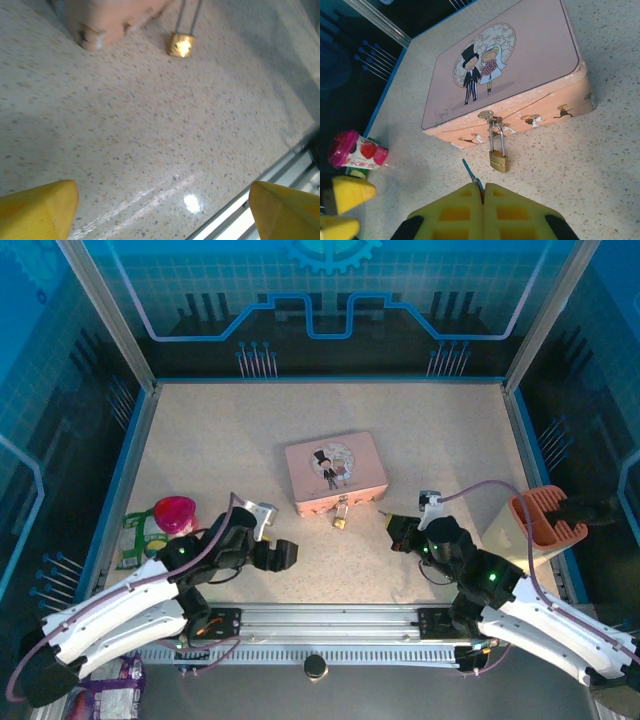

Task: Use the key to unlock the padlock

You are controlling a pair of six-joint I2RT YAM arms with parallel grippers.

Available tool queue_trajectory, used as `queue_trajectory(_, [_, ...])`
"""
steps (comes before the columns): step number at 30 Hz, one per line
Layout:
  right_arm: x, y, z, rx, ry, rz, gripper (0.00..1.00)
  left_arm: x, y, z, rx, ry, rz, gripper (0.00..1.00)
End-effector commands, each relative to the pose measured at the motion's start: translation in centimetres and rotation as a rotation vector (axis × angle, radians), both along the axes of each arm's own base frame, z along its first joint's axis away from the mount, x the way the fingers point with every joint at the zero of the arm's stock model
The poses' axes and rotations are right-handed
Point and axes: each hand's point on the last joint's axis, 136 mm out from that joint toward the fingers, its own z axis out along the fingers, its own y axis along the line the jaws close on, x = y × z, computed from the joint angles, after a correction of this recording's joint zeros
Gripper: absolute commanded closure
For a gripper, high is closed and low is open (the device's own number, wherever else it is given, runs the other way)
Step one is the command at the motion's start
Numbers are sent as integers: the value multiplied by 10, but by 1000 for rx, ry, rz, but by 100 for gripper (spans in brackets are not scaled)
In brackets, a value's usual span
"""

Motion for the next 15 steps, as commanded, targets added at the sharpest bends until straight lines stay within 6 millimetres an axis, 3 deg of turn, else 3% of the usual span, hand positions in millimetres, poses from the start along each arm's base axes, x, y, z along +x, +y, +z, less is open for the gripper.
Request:
queue_trajectory(1, [4, -5, -1, 49, 5, -58, 100, -3, -19, -9, -34, 8, -64, 13])
queue_trajectory(6, [1, -3, -7, 55, 7, -56, 100, 5, -37, -22, -12, 10, -82, 16])
queue_trajectory(15, [1, -4, -9, 61, -1, -63, 100, 54, -95, -23, -107, -94, 7, 24])
